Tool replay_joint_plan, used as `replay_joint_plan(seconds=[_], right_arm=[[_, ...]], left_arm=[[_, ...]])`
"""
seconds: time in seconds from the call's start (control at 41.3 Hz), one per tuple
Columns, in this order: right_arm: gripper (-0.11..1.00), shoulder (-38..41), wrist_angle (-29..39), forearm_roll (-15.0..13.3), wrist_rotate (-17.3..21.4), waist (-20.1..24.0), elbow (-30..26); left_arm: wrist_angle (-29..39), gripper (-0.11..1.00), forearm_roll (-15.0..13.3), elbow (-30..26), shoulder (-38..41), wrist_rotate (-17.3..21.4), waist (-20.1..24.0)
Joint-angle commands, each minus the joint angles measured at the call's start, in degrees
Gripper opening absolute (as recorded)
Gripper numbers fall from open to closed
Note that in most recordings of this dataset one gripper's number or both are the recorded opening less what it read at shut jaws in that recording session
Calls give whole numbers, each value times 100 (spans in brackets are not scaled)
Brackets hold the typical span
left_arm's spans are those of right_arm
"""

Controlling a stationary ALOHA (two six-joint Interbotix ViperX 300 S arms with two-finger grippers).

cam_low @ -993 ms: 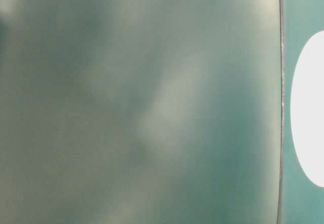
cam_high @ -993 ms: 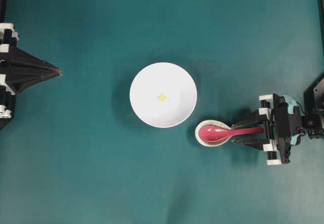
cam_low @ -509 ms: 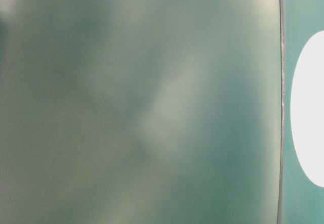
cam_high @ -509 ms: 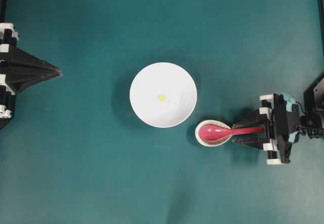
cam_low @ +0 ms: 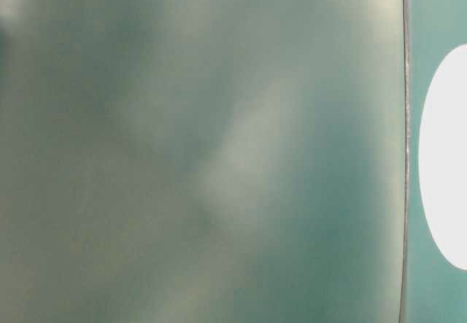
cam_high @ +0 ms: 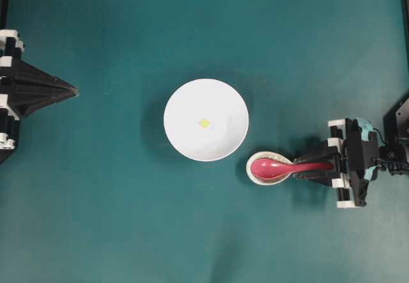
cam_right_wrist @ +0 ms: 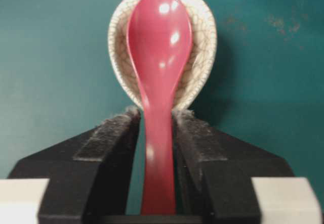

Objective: Scoop the yellow hexagonal prism block from the bowl with a spoon using the right arm.
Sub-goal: 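Close the right gripper on the red spoon handle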

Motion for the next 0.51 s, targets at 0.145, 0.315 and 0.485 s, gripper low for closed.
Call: replay_joint_plan(seconds=[0.145,0.315,0.485], right_arm=[[27,-53,-53,18,18,-9,-18],[25,-53,-53,18,18,-9,-18],[25,-53,-44,18,18,-18,-18]], left_arm=[[-35,0,18,-53,44,9,18],[-35,0,18,-53,44,9,18],[-26,0,18,-53,44,9,18]])
